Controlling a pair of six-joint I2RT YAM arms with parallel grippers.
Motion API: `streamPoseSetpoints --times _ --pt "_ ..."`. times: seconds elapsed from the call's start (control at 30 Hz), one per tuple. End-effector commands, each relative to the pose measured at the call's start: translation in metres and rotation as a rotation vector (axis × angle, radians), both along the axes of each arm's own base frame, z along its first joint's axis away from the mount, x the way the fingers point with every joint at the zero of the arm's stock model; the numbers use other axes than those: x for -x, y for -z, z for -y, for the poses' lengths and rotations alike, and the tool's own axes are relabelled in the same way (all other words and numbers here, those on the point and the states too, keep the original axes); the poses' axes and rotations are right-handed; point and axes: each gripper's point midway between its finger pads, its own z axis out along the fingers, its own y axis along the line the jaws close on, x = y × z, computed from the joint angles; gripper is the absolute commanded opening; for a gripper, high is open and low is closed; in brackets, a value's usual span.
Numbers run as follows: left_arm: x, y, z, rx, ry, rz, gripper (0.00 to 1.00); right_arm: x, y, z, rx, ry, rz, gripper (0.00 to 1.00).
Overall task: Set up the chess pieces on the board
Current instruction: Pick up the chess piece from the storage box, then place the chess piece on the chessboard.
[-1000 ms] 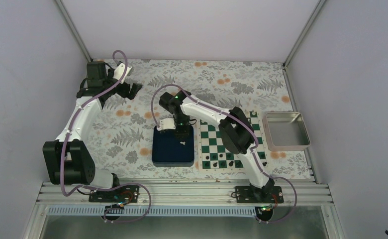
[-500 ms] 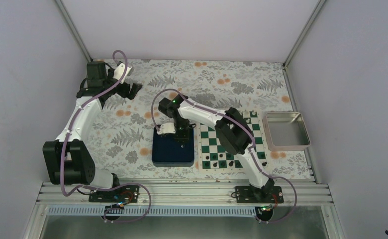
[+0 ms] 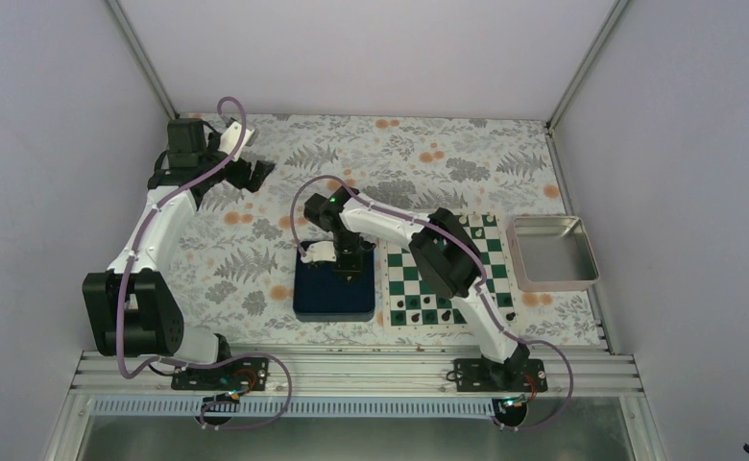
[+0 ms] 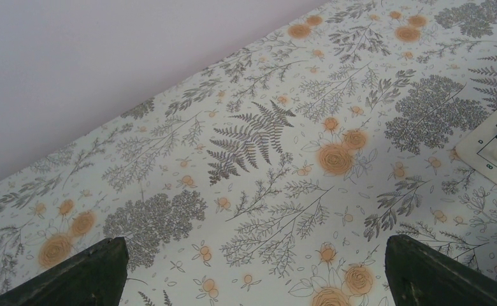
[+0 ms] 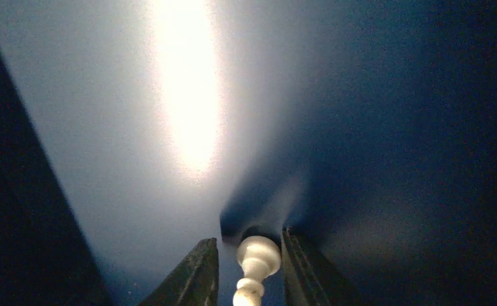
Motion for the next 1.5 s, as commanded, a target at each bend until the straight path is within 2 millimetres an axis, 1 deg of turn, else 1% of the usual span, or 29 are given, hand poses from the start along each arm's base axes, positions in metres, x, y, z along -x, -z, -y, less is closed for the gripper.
streamPoseSetpoints --times 0.0,0.07,0.1,0.3,0.43,0.47,0.53,0.63,0.7,0.83,0.93,0.97,1.07,1.13,1.23,1.3,1.4,1.47 --pt "0.001 -0.005 0.0 0.002 0.018 0.024 1.0 0.006 0.011 0.005 0.041 -0.001 -0.013 0.24" --pt "0.001 -0.004 0.0 0.002 0.018 0.024 1.0 0.005 0.012 0.006 0.046 -0.002 -0.012 0.17" --pt "0.001 -0.005 0.001 0.002 0.019 0.025 1.0 0.005 0.012 0.006 0.045 -0.004 -0.012 0.15" --pt "0.0 -0.003 0.0 -0.002 0.015 0.022 1.0 -0.001 -0.002 -0.006 -0.007 -0.013 0.013 0.08" --pt "0.0 -0.002 -0.001 -0.004 0.013 0.021 1.0 -0.004 -0.006 -0.006 -0.011 -0.017 0.027 0.04" --pt "0.0 -0.001 -0.001 -0.005 0.013 0.02 1.0 -0.006 -0.01 -0.007 -0.018 -0.02 0.039 0.04" --pt "0.0 -0.001 -0.001 -0.006 0.011 0.021 1.0 -0.014 -0.022 -0.011 -0.047 -0.017 0.072 0.04" --pt "-0.001 -0.003 -0.001 -0.005 0.012 0.025 1.0 -0.035 -0.051 -0.012 -0.096 0.004 0.147 0.04" --pt "-0.001 -0.004 -0.001 -0.003 0.011 0.024 1.0 -0.05 -0.067 -0.006 -0.109 0.022 0.204 0.04" --pt "-0.001 -0.004 -0.002 -0.007 0.007 0.025 1.0 -0.078 -0.102 0.014 -0.153 0.084 0.283 0.04" --pt "-0.001 -0.006 -0.002 -0.008 0.002 0.028 1.0 -0.1 -0.124 0.039 -0.173 0.154 0.325 0.04" --pt "-0.002 -0.006 -0.003 -0.009 0.001 0.027 1.0 -0.108 -0.132 0.052 -0.179 0.187 0.341 0.04" --pt "-0.002 -0.006 -0.003 -0.009 0.002 0.026 1.0 -0.13 -0.142 0.098 -0.173 0.294 0.36 0.04" --pt "-0.002 -0.006 -0.003 -0.009 0.001 0.026 1.0 -0.143 -0.143 0.136 -0.163 0.374 0.353 0.04" --pt "-0.002 -0.006 -0.003 -0.008 -0.001 0.026 1.0 -0.154 -0.135 0.194 -0.136 0.495 0.327 0.04" --pt "-0.002 -0.006 -0.003 -0.009 -0.001 0.026 1.0 -0.159 -0.131 0.228 -0.129 0.564 0.314 0.04" --pt "-0.003 -0.006 -0.003 -0.01 -0.003 0.026 1.0 -0.164 -0.12 0.27 -0.125 0.65 0.307 0.04" --pt "-0.003 -0.006 -0.003 -0.009 -0.001 0.028 1.0 -0.164 -0.108 0.292 -0.118 0.7 0.294 0.04"
